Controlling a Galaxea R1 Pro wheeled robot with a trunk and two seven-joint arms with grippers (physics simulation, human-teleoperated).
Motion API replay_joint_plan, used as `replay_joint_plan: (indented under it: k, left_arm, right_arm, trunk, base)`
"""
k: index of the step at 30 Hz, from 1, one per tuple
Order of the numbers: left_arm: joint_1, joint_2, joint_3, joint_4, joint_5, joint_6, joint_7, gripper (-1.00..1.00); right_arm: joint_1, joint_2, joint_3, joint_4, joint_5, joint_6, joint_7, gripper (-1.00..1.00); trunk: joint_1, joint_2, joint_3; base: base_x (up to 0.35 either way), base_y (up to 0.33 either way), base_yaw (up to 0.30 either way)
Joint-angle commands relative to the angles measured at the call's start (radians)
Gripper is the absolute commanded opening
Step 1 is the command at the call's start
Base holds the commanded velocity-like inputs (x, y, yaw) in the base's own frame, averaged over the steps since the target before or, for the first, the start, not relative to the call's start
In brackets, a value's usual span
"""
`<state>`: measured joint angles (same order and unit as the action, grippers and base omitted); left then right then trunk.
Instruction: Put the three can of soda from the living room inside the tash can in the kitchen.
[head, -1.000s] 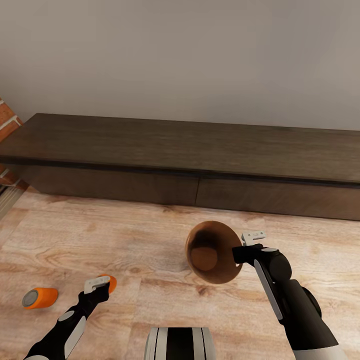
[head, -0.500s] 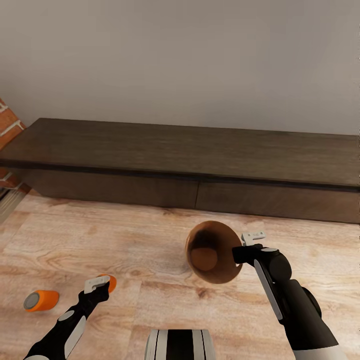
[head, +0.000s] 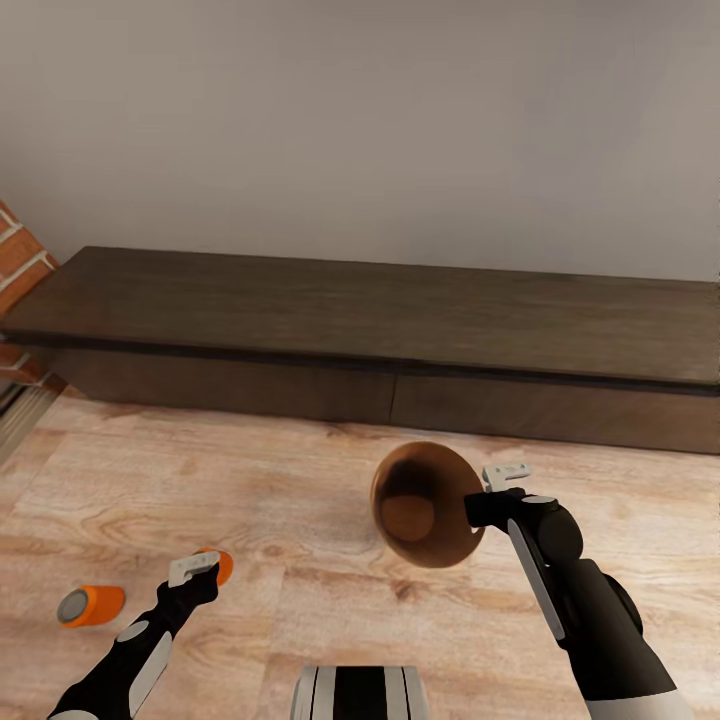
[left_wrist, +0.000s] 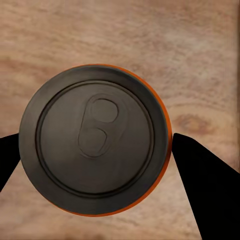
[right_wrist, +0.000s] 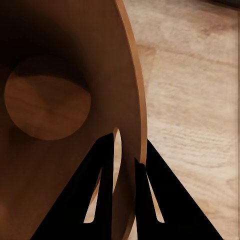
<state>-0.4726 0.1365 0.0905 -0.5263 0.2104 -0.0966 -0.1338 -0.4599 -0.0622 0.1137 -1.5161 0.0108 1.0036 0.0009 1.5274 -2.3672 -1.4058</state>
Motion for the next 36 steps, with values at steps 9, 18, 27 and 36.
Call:
replay_joint_plan:
  k: [9,18,27,36]
  left_arm:
    - [0.000,0.000,0.000,0.000,0.000,0.000,0.000,-1.00]
    - [0.000,0.000,0.000,-0.001,0.000,0.000,0.000,-1.00]
    - [0.000,0.000,0.000,-0.003,0.000,0.000,0.000,-1.00]
    - [0.000,0.000,0.000,-0.003,0.000,0.000,0.000,-1.00]
  right_arm:
    - [0.000,0.001,0.000,0.000,-0.015,0.000,0.011,-1.00]
    - [0.000,0.001,0.000,0.000,-0.015,0.000,0.011,-1.00]
    - [0.000,0.001,0.000,0.001,-0.015,0.000,0.011,-1.00]
    - [0.000,0.001,0.000,0.001,-0.015,0.000,0.011,-1.00]
  trunk:
    - [-0.035,0.063,0.028]
    - [-0.035,0.063,0.028]
    - [-0.035,0.063,0.028]
    - [-0.035,0.063,0.028]
  base:
    - [0.000,0.000,0.000]
    - [-0.017,0.000,0.000]
    - [-0.075,0.000,0.000]
    - [-0.001,0.000,0.000]
